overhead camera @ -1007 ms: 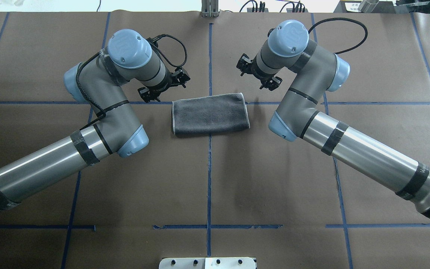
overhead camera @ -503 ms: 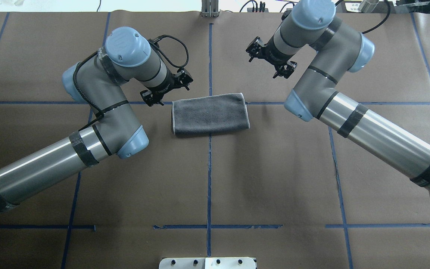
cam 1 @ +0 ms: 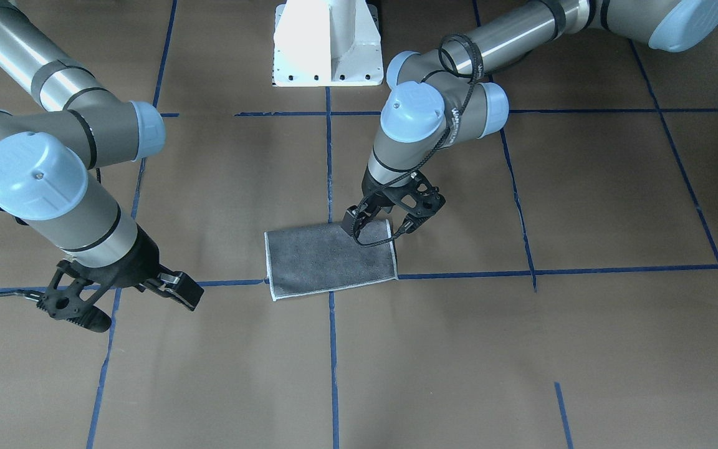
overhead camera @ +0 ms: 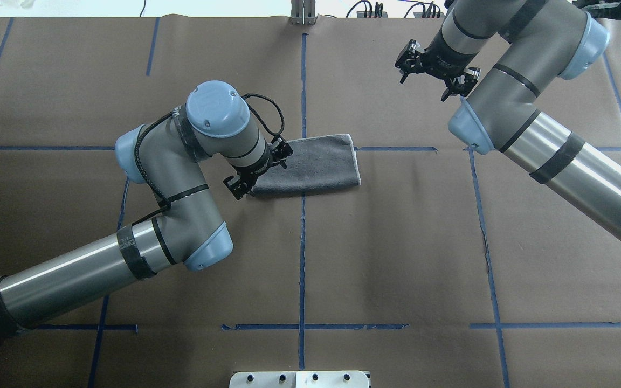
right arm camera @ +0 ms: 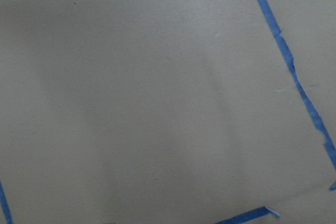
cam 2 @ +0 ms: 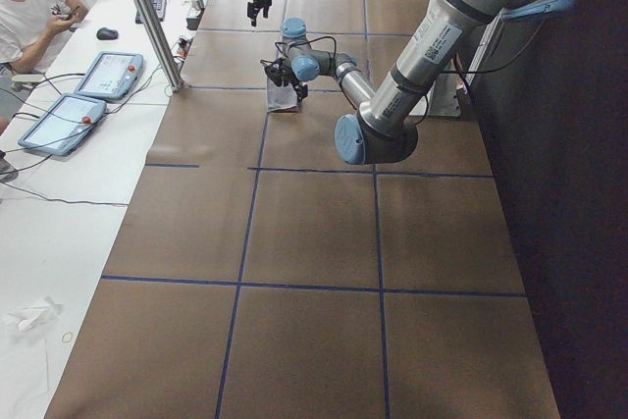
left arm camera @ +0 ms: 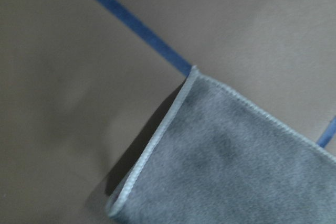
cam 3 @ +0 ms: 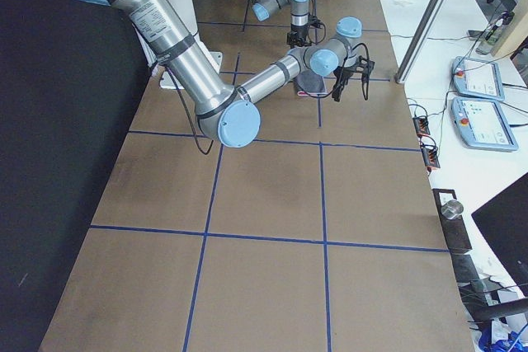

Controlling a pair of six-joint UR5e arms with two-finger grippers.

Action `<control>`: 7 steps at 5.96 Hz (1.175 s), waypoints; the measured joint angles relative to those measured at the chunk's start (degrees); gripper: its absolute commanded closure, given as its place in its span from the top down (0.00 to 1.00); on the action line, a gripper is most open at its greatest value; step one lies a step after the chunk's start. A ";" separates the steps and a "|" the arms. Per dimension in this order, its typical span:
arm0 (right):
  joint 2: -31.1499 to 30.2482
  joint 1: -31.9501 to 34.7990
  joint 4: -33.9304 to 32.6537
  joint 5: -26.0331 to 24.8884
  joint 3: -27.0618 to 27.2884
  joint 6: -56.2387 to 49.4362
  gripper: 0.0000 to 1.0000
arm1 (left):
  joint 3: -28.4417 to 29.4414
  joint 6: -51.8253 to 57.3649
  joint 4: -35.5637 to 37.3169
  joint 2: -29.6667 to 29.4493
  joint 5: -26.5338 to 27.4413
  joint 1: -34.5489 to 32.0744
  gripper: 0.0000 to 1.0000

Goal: Fold towel twice with both arms
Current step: 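Lower the left gripper and grasp the folded towel's end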

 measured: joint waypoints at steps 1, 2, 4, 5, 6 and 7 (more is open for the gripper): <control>-1.60 0.77 -0.79 0.15 1.56 -2.00 1.00 | -0.03 -0.37 1.03 0.24 1.29 1.63 0.87; -2.99 1.32 -1.04 0.26 2.83 -3.29 1.00 | 0.08 -0.49 1.48 0.36 2.34 2.87 0.83; -3.94 1.85 -1.10 0.31 3.57 -4.16 1.00 | 0.03 -0.49 1.76 0.64 3.34 3.41 0.80; -4.14 1.96 -1.09 0.31 3.63 -4.34 1.00 | -0.12 -0.27 1.78 0.95 3.41 2.81 0.79; -4.32 1.99 -1.09 0.29 3.67 -4.40 1.00 | -0.17 0.01 1.79 1.10 3.40 1.88 0.76; -4.41 2.01 -1.09 0.24 3.72 -4.44 1.00 | -0.18 0.17 1.77 1.13 3.39 1.23 0.72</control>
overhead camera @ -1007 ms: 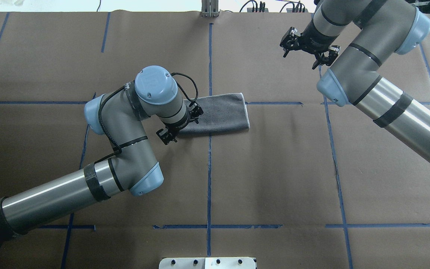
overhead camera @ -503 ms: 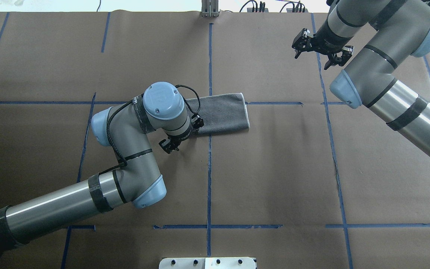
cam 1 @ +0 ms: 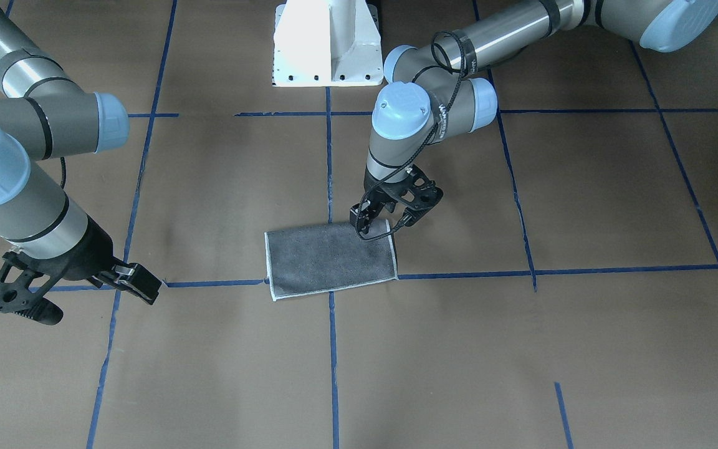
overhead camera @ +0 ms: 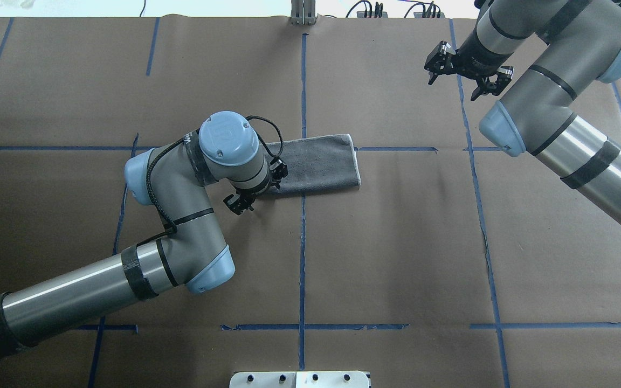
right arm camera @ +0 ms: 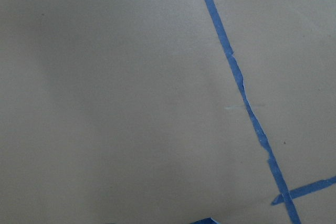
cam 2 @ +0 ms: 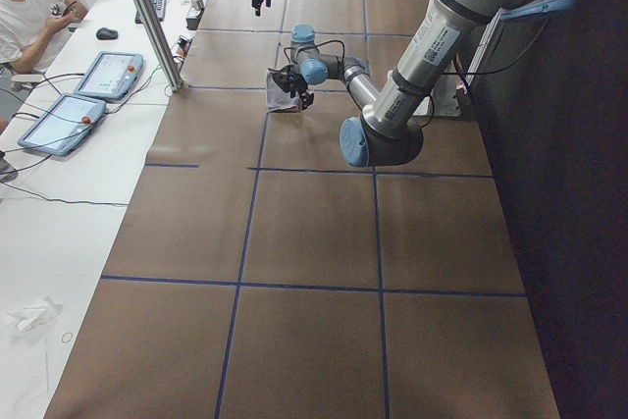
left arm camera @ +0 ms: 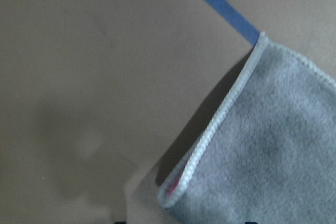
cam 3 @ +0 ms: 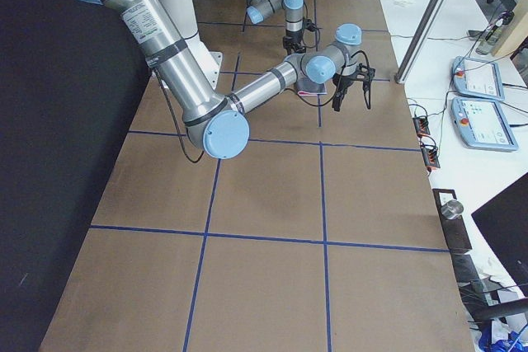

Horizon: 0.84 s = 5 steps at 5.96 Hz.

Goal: Fold towel twice with both arms
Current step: 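Lower the left gripper and grasp the folded towel's end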

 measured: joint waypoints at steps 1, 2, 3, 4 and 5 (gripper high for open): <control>-0.12 0.08 0.00 0.01 0.16 -0.05 1.00 | 0.06 0.05 -0.04 0.02 0.03 -0.25 0.60; -0.27 0.13 0.00 0.04 0.32 -0.06 1.00 | 0.15 0.02 -0.06 0.02 0.04 -0.31 0.45; -0.35 0.21 0.00 0.06 0.38 -0.07 1.00 | 0.20 -0.09 -0.06 0.06 0.04 -0.32 0.28; -0.38 0.24 0.00 0.06 0.41 -0.07 1.00 | 0.20 -0.08 -0.09 0.16 0.02 -0.29 0.10; -0.43 0.26 0.00 0.06 0.40 -0.07 1.00 | 0.00 0.02 -0.11 0.24 -0.13 -0.29 0.02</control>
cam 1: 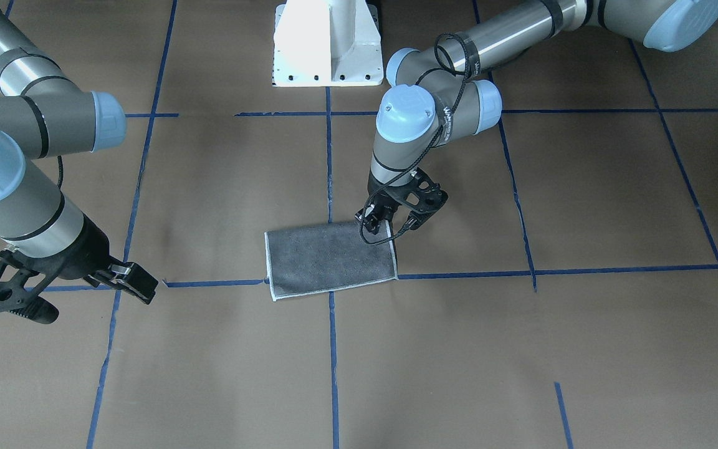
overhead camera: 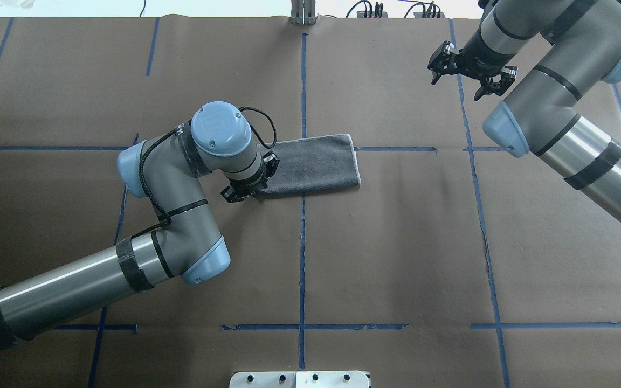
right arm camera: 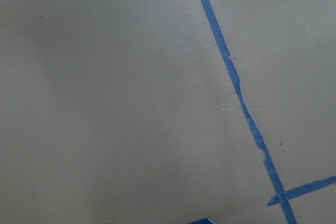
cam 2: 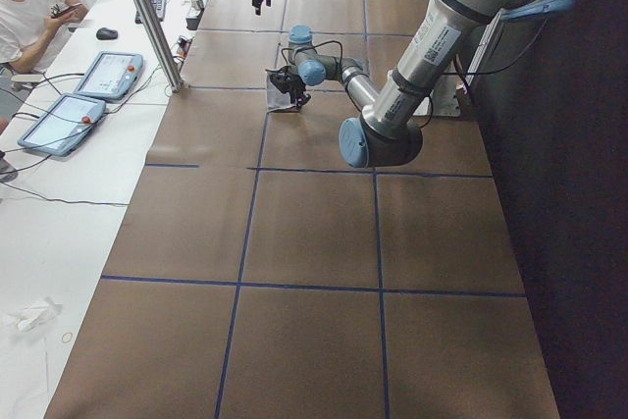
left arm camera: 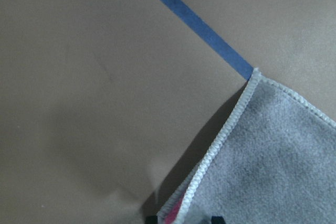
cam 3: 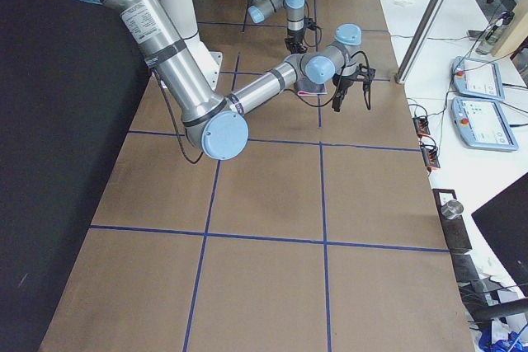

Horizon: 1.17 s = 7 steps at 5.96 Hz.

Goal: Fold towel twice with both arms
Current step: 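Lower the left gripper and grasp the folded towel's end, then lift the held end with the left gripper and fold it over the other end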

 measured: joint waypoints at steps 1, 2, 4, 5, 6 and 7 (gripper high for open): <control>-0.03 0.09 0.00 0.00 -0.02 0.00 1.00 | -0.45 0.06 0.05 -0.11 -0.23 -0.19 0.00; -0.30 0.23 0.00 0.03 0.13 -0.21 1.00 | -1.14 0.11 0.62 -0.70 -0.37 -0.40 0.00; -4.09 1.06 0.00 0.37 3.22 -4.02 1.00 | -0.21 0.14 2.11 -5.72 -0.41 -0.26 0.00; -6.30 1.53 0.03 0.74 4.85 -6.02 1.00 | 5.21 0.16 2.30 -11.50 -0.29 0.07 0.00; -8.31 2.00 0.20 0.93 5.72 -8.38 1.00 | 12.32 0.40 2.09 -17.62 -0.15 0.29 0.00; -10.29 2.86 0.45 1.02 5.99 -11.64 1.00 | 16.77 1.59 1.39 -21.12 -0.05 0.34 0.00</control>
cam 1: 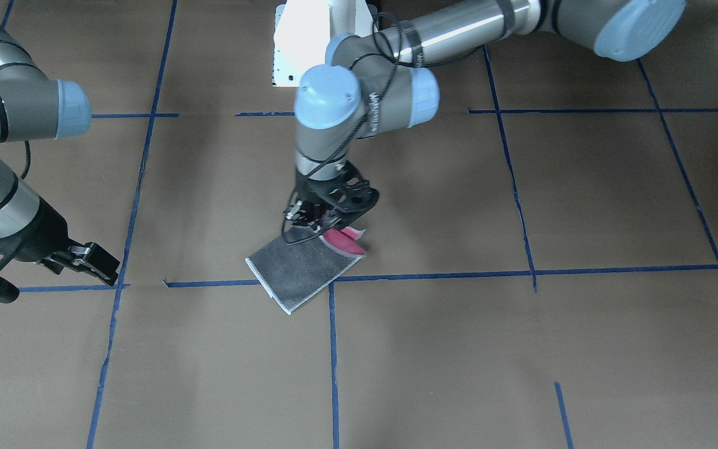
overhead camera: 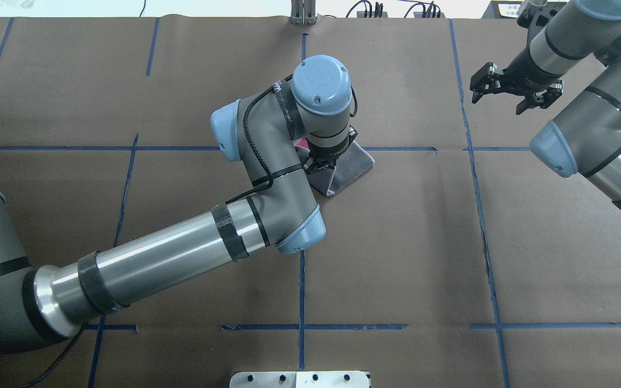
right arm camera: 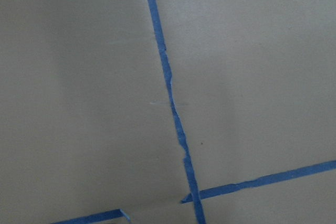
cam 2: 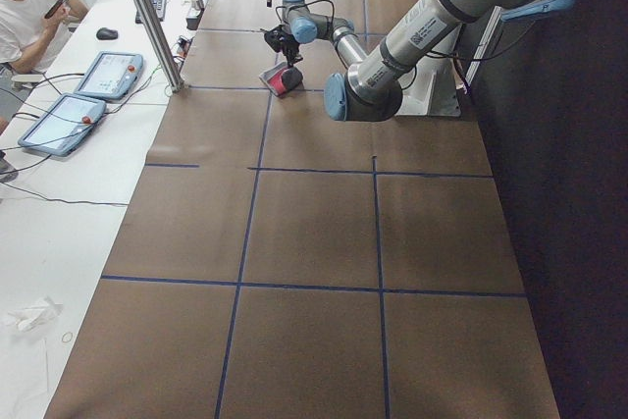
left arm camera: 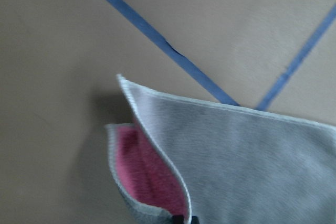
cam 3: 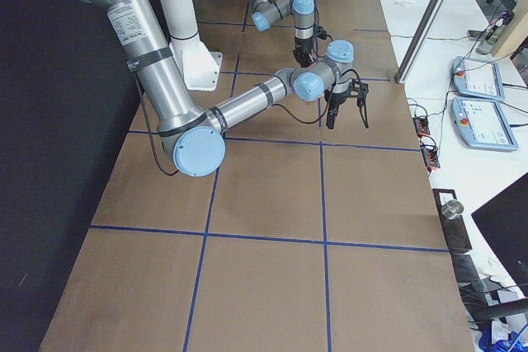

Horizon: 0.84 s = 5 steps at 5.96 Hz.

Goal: Fold towel twice with both arms
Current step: 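Lift the held end with the left gripper and fold it over the other end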

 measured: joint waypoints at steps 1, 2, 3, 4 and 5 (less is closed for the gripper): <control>-1.40 1.13 0.02 0.03 0.04 -2.83 1.00 | 3.28 1.43 -1.79 -1.98 0.12 0.03 0.00; -1.95 1.97 -0.14 0.03 0.03 -4.38 1.00 | 8.53 1.93 -5.43 -4.48 0.56 0.07 0.00; -2.10 2.35 -0.23 0.04 0.02 -4.92 1.00 | 14.87 1.98 -9.81 -7.54 1.22 0.10 0.00; -2.14 2.46 -0.24 0.04 0.01 -5.09 1.00 | 18.67 1.93 -12.74 -9.44 1.60 0.12 0.01; -2.16 2.49 -0.21 0.04 0.01 -5.13 1.00 | 19.97 1.90 -14.13 -10.23 1.72 0.20 0.55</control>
